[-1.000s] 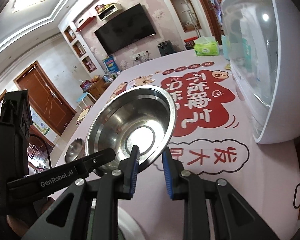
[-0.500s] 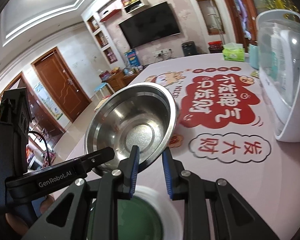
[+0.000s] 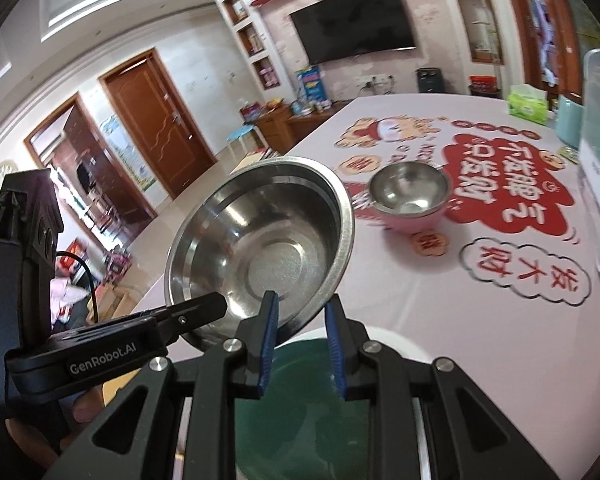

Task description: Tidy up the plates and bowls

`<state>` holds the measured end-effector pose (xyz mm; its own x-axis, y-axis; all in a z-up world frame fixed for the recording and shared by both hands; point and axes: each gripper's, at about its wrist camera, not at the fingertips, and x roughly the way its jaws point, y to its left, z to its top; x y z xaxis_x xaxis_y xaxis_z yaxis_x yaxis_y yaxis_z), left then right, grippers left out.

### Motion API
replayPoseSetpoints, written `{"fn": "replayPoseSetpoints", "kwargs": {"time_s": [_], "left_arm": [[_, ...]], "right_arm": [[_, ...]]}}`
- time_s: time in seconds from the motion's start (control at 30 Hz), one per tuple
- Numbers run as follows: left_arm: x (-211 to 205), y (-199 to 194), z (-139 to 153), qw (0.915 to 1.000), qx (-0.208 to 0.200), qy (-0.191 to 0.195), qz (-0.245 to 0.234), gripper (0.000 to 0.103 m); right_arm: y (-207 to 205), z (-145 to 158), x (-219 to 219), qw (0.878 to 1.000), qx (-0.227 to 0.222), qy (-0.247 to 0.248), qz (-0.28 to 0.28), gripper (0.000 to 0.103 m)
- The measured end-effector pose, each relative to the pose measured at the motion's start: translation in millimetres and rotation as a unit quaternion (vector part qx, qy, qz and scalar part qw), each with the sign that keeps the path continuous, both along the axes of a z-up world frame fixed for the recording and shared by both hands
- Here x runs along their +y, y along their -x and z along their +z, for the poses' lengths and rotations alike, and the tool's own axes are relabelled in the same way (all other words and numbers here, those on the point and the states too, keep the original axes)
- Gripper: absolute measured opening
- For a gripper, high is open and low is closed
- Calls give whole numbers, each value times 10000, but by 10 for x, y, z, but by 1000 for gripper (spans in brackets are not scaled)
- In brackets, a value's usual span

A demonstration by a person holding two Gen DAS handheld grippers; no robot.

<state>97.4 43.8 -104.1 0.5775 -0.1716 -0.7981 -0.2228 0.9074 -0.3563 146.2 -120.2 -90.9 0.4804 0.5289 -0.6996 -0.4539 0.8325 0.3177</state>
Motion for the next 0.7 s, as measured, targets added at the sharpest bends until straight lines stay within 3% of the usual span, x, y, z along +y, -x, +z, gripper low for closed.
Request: {"fn": "replayPoseSetpoints", "kwargs": {"time_s": [0.4, 0.7], "left_arm": [[721, 379, -132, 9991, 315, -9, 285, 27], [1212, 505, -342, 9976, 685, 21, 139, 27]], "right_arm": [[237, -135, 749, 9986, 350, 111, 385, 24], [398, -320, 1225, 9967, 681, 293, 322, 25]]}}
